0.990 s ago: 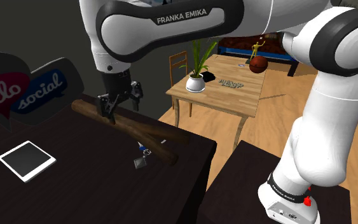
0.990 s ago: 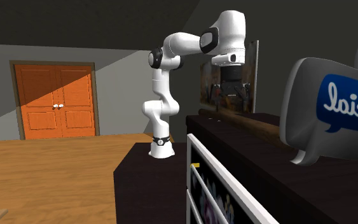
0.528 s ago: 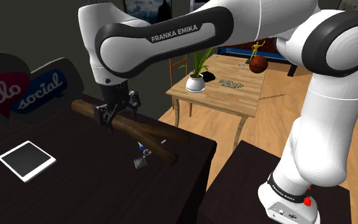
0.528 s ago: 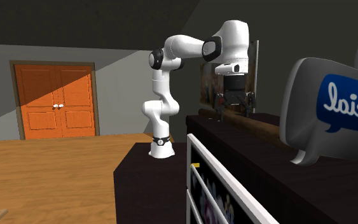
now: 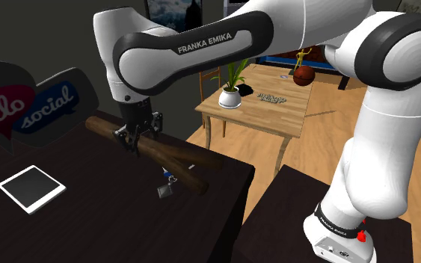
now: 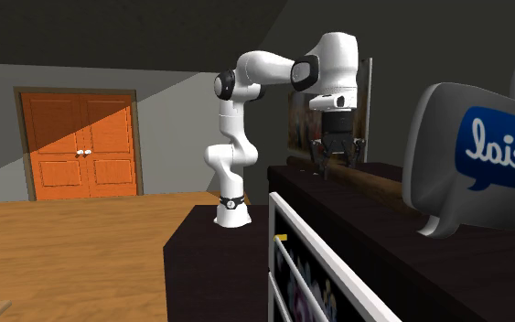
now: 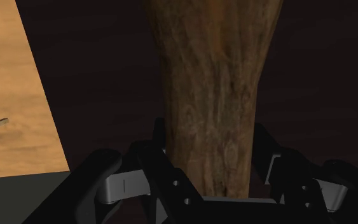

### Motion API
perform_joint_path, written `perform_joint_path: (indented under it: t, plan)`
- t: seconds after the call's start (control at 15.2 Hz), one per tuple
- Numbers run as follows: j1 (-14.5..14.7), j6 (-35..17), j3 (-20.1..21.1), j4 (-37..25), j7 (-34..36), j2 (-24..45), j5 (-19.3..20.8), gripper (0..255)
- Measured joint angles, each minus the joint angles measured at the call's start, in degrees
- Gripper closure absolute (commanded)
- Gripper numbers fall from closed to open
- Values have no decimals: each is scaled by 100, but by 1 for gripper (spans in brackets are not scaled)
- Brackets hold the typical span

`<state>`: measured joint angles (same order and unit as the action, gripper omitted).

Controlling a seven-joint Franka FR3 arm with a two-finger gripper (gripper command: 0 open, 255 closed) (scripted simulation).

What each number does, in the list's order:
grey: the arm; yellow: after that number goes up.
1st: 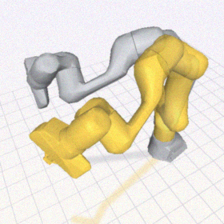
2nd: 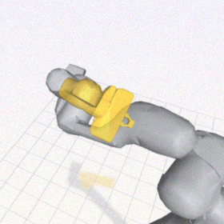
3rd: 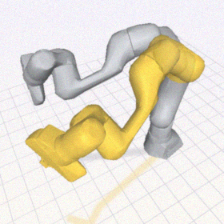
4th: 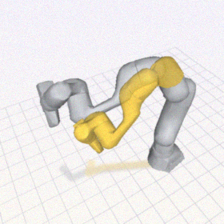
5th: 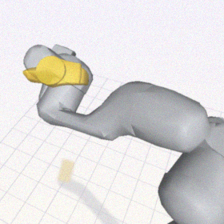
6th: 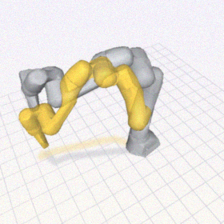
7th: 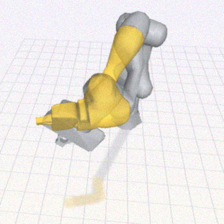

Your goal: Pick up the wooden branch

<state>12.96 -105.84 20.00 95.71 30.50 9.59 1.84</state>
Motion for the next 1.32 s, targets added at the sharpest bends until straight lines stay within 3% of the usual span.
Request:
perform_joint_path:
  t: [0.4, 1.32]
  plan:
    - [3, 98, 2, -90, 7, 3, -1, 255]
    - [53, 1156, 23, -1244, 43, 104, 32, 255]
